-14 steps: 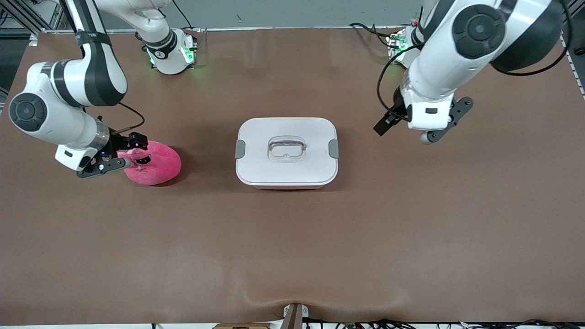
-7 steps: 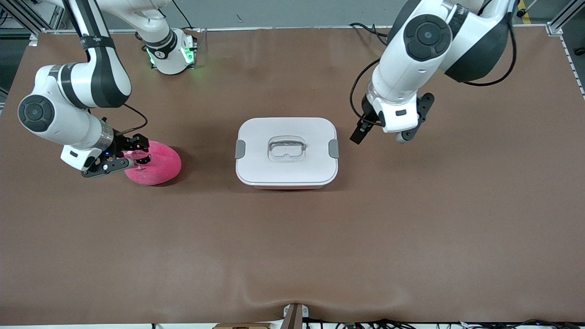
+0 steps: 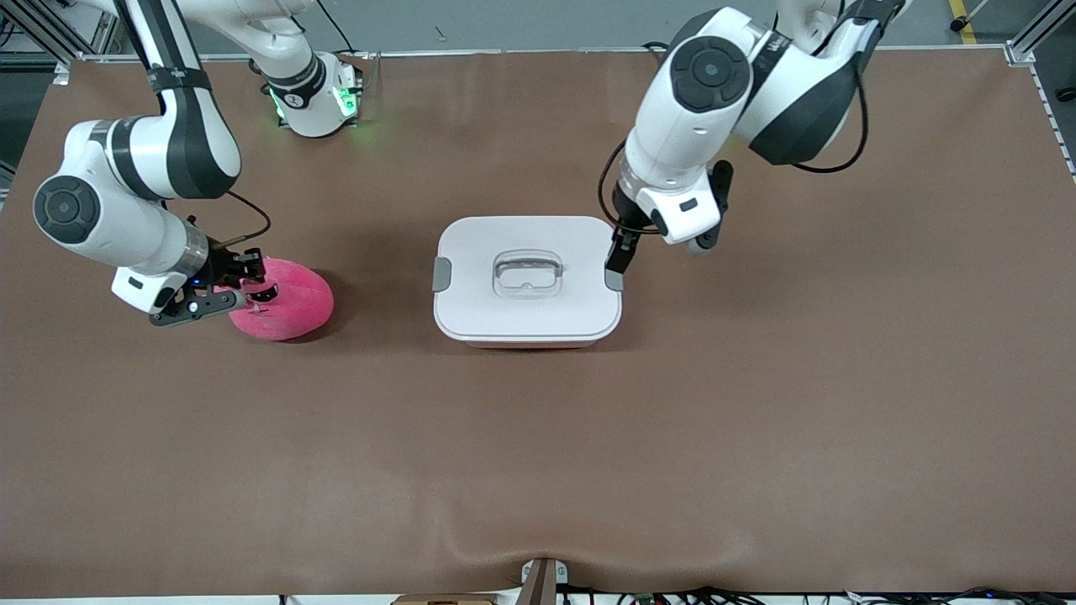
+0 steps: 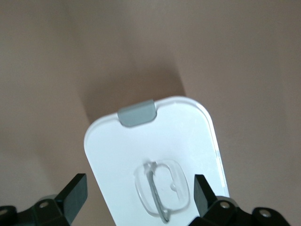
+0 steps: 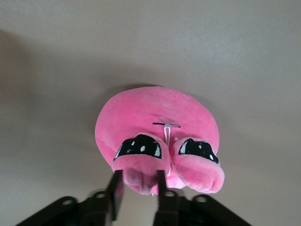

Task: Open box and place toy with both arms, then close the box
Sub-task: 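Grasp the plush with the right gripper while the left gripper reaches the lid handle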

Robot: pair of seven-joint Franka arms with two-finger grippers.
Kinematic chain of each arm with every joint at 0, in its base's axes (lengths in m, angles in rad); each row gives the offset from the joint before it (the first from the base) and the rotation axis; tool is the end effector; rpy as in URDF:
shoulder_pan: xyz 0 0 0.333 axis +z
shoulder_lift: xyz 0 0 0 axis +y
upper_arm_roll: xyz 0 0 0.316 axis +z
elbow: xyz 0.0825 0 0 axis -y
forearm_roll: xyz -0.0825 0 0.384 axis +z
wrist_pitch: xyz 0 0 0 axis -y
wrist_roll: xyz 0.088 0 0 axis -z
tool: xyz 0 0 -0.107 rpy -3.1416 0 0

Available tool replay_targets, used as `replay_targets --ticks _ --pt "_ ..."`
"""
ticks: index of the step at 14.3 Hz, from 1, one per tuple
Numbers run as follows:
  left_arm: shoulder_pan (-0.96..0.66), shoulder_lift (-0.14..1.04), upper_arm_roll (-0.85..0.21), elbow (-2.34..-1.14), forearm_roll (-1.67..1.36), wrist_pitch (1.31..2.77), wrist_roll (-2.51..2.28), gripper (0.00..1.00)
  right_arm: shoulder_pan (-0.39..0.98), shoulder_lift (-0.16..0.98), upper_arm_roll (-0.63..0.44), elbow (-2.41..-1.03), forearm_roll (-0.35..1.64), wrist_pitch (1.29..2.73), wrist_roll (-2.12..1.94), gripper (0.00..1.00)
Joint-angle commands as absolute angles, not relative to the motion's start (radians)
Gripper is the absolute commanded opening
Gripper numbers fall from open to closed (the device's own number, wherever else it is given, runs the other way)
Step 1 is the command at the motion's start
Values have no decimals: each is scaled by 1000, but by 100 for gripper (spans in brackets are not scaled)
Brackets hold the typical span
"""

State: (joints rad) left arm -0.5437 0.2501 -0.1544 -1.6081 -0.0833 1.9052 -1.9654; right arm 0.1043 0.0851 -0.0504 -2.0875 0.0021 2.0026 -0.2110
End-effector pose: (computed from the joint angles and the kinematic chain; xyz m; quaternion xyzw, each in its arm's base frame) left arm 0.4940 -0.4106 0.4885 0.7950 0.6033 -0.0511 0.0380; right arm 0.5401 0.0295 0.3712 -0.9877 -0.1310 0.0847 0.0054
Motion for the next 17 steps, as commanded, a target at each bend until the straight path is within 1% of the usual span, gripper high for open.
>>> replay_targets --ticks 1,3,5,6,7,10,14,17 --pt "-600 285 -155 -1597 -45 1965 -2115 100 103 58 -49 -2108 11 2002 -216 13" --pt "-623 310 -155 -1591 -3 2025 -2225 100 106 58 -49 -2108 11 2003 -215 11" --pt "-661 339 -155 -1586 30 2043 -2311 100 106 60 -49 -2108 11 2008 -215 7" --pt "-672 356 -155 -1572 49 2054 -2351 97 106 61 -49 -2108 11 2011 -215 2" --pt "-686 371 -155 -1560 75 2056 -2396 94 106 63 -49 -2108 11 2013 -215 0" --pt "-710 394 -155 -1554 109 2063 -2503 87 107 67 -49 -2106 11 2014 -215 0" --pt "-755 431 -155 -1554 190 2114 -2617 87 109 66 -49 -2063 11 1981 -215 0" --pt "-769 437 -156 -1557 204 2115 -2657 87 109 64 -49 -2025 9 1939 -218 0"
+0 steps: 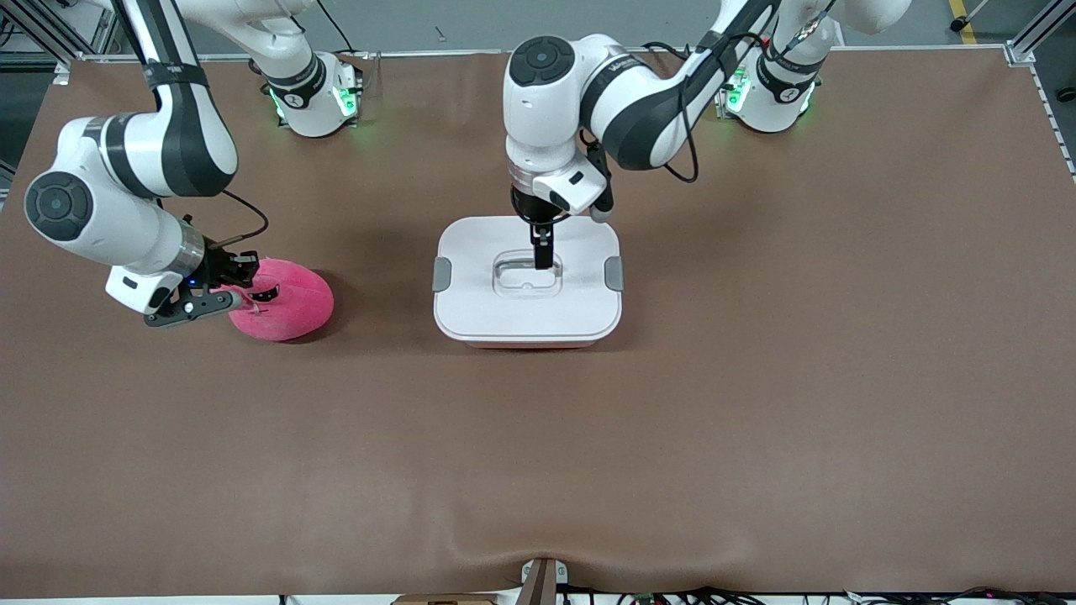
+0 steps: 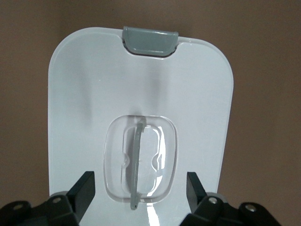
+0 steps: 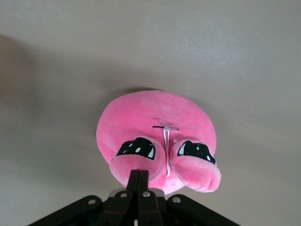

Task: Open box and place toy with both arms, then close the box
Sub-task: 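Grasp the plush with the right gripper while the left gripper reaches the lid handle, then close the left gripper on the lid handle while the right gripper lifts the plush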

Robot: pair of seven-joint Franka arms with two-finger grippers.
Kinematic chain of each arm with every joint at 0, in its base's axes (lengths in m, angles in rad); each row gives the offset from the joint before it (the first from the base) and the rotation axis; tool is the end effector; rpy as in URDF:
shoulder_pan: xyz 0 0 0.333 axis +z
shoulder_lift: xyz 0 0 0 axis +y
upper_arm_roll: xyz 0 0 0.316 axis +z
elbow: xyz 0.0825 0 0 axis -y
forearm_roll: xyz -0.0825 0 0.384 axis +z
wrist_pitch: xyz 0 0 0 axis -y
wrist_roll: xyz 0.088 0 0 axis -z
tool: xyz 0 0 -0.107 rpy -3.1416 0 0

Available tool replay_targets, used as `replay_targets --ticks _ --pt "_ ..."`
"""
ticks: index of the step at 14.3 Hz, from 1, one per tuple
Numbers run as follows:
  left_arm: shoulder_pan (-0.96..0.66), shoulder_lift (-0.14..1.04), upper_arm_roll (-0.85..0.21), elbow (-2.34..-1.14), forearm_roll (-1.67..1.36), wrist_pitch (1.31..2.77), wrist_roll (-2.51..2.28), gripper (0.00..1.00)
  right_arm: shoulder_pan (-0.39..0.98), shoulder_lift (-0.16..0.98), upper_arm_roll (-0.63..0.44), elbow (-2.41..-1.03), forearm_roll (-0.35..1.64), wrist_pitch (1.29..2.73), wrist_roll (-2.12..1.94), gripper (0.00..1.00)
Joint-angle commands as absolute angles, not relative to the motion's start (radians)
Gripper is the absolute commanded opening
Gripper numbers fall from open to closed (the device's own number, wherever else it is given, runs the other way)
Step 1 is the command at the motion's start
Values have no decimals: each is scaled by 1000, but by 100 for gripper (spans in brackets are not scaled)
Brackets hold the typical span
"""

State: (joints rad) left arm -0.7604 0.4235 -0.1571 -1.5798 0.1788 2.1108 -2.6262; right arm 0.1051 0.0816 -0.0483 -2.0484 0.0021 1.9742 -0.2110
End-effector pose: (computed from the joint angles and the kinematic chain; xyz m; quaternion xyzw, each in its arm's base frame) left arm 0.4354 -0.5319 0.4074 0.6794 0.7301 0.0351 0.0651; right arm 0.5467 0.0315 0.3881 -0.9881 -0.1325 0.0776 0.0050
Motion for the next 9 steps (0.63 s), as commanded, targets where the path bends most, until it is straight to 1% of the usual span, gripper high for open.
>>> replay_targets --ticks 1,3,6,9 --pt "-769 437 -156 -1555 206 2115 -2666 87 109 63 -49 -2023 9 1937 -219 0" --pt "-785 439 -155 -1560 216 2115 -2655 87 104 63 -49 -2025 9 1939 -224 0" --pt "-804 454 -156 -1559 293 2118 -2665 82 104 68 -49 -2028 9 1944 -225 0" --pt "-807 462 -158 -1562 321 2123 -2665 82 104 61 -49 -2022 9 1936 -232 0"
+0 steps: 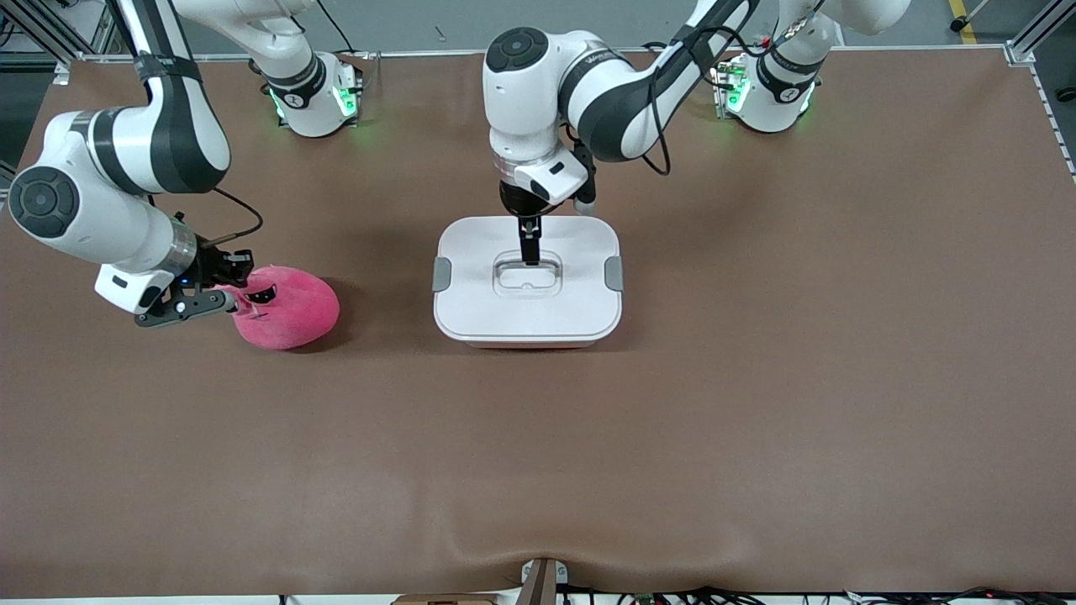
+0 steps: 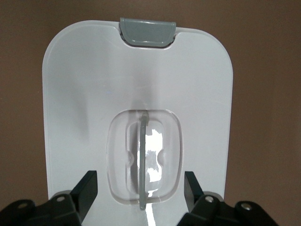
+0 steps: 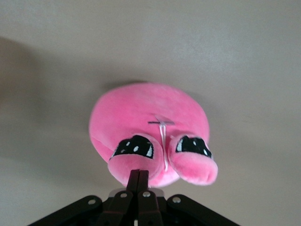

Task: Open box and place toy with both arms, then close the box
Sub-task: 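Close the left gripper on the lid handle while the right gripper lifts the plush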

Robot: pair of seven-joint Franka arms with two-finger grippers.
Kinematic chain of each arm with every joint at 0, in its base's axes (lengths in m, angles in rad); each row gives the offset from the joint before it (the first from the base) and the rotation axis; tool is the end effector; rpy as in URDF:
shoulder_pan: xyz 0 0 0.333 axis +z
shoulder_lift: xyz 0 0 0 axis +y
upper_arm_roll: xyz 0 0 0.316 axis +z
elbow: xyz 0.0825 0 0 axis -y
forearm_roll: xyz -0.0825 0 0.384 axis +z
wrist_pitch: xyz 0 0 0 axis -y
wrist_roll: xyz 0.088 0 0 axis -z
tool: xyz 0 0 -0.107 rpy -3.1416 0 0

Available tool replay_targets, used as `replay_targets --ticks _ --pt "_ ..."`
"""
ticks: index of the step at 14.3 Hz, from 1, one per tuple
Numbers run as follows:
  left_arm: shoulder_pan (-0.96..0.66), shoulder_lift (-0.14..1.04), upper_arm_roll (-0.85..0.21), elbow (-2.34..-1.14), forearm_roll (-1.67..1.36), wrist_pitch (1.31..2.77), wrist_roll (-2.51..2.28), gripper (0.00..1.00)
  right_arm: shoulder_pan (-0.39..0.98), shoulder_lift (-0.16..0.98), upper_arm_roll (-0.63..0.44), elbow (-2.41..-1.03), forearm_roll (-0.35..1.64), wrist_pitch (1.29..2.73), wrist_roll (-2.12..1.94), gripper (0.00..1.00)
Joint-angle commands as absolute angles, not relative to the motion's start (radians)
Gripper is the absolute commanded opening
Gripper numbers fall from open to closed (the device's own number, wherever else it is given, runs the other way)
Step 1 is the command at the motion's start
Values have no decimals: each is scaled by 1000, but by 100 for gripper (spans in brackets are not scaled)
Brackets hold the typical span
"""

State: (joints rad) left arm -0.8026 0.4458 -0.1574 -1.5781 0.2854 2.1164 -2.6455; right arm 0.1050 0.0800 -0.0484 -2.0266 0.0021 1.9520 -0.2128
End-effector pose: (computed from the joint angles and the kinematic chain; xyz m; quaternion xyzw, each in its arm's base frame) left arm 0.4181 -0.5492 0.3942 0.7044 0.7021 0.0780 0.0695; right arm 0.5494 0.0316 0.3971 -0.9881 -0.1334 0.0770 0.0050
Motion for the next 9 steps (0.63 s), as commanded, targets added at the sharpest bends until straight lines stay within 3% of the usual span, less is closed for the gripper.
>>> replay_targets --ticks 1,9 --pt "-813 469 -156 -1562 322 2123 -2663 82 104 61 -49 -2017 5 1936 -238 0" --pt "-822 497 -156 -1555 321 2181 -2668 72 115 58 -48 -1884 -2 1801 -340 0"
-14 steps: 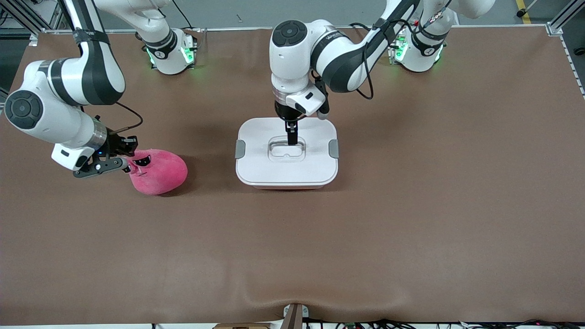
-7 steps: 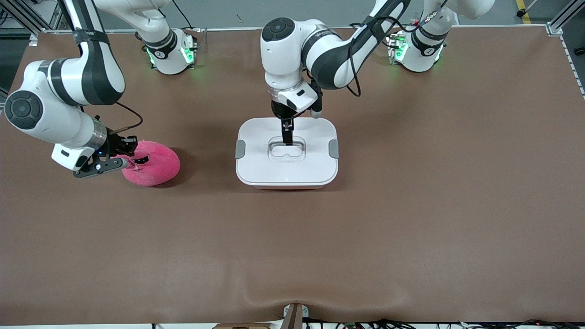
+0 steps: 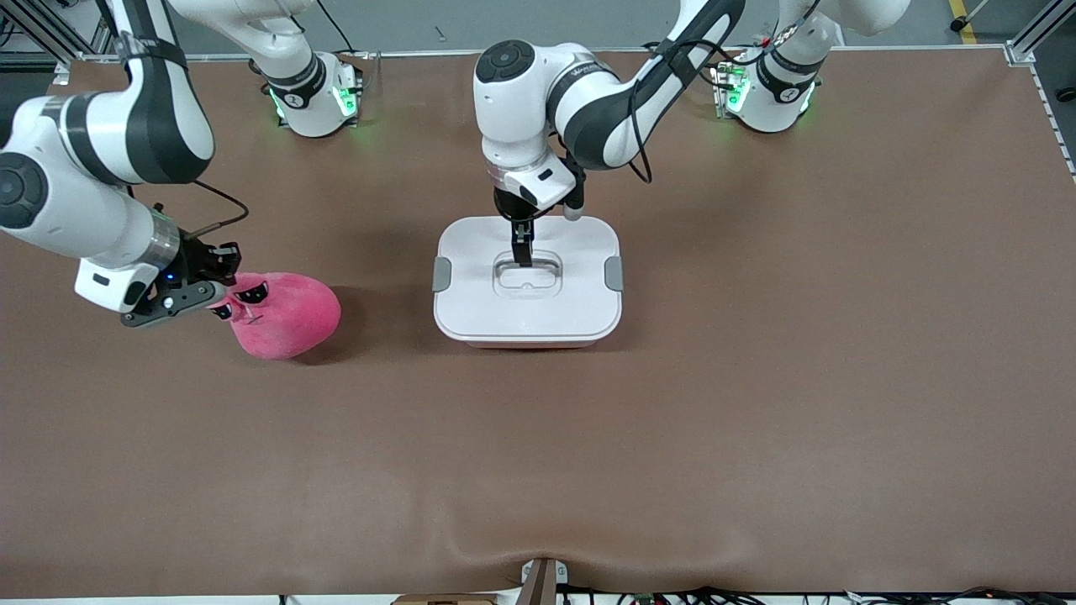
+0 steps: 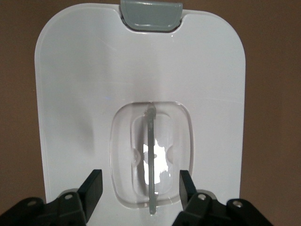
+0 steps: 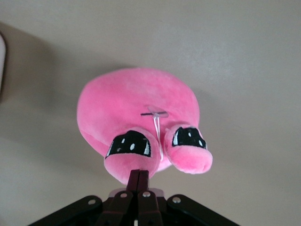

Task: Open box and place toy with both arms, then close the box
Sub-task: 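Close the left gripper on the lid handle while the right gripper lifts the plush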

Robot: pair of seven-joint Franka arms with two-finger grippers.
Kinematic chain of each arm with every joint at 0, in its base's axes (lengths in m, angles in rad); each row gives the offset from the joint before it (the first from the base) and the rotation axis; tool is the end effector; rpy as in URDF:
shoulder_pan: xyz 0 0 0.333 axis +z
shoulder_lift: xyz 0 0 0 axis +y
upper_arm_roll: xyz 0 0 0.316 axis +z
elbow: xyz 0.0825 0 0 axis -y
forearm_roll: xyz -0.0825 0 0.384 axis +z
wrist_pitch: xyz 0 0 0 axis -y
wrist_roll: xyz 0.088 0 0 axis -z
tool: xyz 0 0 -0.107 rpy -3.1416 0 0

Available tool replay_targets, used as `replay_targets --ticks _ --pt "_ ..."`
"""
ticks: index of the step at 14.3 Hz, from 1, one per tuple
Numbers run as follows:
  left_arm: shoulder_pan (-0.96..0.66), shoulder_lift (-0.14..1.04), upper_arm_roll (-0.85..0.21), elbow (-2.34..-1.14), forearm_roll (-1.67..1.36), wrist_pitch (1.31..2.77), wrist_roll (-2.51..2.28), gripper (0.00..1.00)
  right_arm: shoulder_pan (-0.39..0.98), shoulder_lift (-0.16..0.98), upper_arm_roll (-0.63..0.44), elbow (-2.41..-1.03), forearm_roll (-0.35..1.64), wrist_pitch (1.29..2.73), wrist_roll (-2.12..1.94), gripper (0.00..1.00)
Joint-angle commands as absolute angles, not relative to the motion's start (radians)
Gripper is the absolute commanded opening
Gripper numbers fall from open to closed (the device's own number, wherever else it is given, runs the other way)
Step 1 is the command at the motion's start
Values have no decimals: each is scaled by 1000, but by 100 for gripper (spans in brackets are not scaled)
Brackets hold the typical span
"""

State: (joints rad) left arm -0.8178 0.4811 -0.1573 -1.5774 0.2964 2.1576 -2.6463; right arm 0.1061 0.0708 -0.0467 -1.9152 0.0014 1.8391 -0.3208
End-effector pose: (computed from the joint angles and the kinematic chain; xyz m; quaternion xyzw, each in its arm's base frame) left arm 0.4127 -0.5606 0.3742 0.7135 0.6926 0.0763 0.0736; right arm 0.5597 0.0338 0.4443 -0.9794 -0.1882 0.0728 0.0086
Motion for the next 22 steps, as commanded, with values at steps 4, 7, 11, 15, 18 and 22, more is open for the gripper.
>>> replay_targets --ticks 4,7,11,15,18,22 --pt "-819 515 -155 -1555 321 2218 -2675 71 118 55 -48 -1853 -6 1787 -469 0" --pt "-816 518 -155 -1559 321 2218 -2674 71 118 55 -48 -1850 1 1792 -541 0" --pt "-811 538 -152 -1555 319 2232 -2672 68 147 54 -46 -1850 5 1796 -590 0" --pt "-805 546 -147 -1557 321 2240 -2668 58 156 55 -46 -1848 -3 1812 -659 0" --pt "-805 543 -149 -1555 322 2243 -2663 45 155 55 -48 -1850 -3 1812 -698 0" --pt "-804 546 -147 -1555 316 2243 -2663 37 160 54 -48 -1850 -3 1807 -698 0"
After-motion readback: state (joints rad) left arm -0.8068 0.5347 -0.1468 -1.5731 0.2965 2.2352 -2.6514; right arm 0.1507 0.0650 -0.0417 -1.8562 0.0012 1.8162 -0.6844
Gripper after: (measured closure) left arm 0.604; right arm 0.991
